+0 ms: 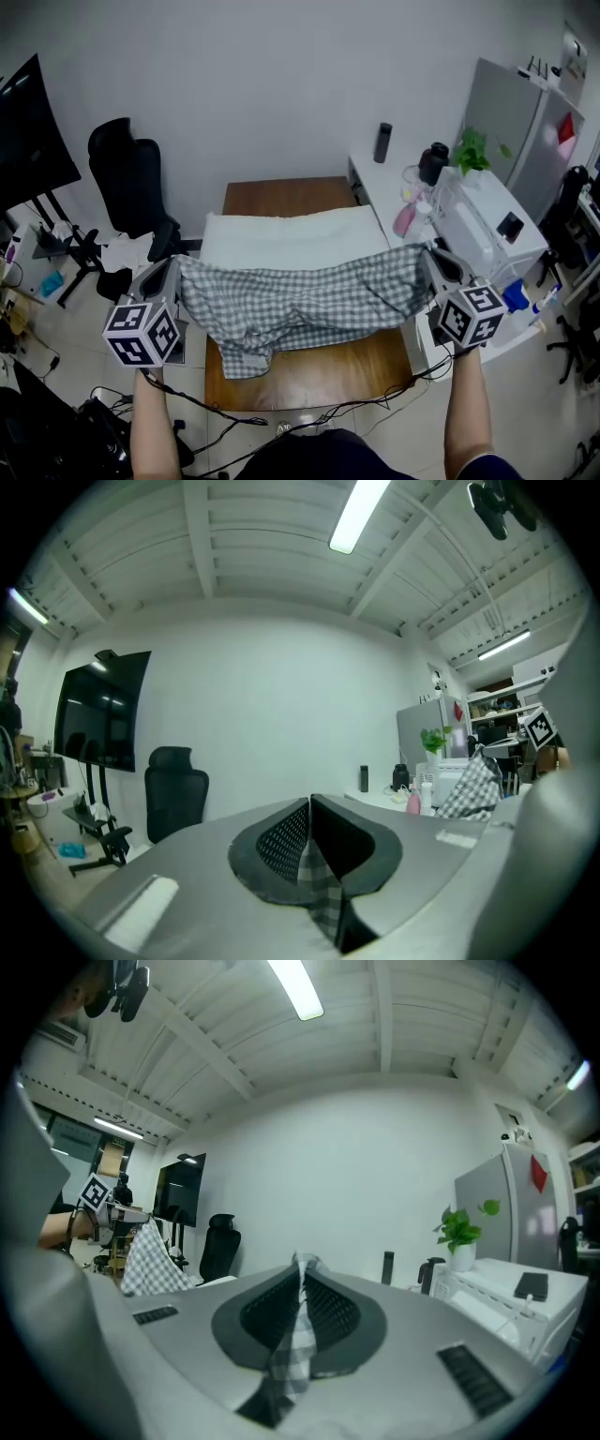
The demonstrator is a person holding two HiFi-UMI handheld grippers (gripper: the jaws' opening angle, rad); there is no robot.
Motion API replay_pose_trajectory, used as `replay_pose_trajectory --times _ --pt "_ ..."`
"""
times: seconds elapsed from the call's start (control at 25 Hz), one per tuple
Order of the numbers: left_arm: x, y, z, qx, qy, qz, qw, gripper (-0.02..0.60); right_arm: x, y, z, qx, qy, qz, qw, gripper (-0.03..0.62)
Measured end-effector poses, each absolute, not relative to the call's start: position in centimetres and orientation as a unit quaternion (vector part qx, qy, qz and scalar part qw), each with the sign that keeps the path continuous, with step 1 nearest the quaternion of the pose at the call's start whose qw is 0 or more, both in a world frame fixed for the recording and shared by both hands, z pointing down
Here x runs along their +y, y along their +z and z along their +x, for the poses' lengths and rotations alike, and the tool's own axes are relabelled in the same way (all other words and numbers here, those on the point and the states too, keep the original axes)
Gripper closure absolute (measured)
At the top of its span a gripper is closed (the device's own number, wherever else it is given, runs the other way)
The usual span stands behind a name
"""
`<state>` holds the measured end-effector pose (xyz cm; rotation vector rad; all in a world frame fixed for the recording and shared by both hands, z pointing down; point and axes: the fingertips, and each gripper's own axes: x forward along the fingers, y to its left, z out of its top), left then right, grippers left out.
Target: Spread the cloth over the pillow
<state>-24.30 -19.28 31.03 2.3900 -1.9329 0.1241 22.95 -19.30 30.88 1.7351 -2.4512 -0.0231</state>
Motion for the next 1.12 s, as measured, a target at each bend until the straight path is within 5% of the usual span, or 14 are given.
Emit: replay_pose_trajectory --times 1.12 --pt "-22.3 21.5 -32.7 -0.685 0.017 0.728 -0.016 0.561 -22.8 19.8 30.9 -0.766 -0.073 0.639 0.019 0.569"
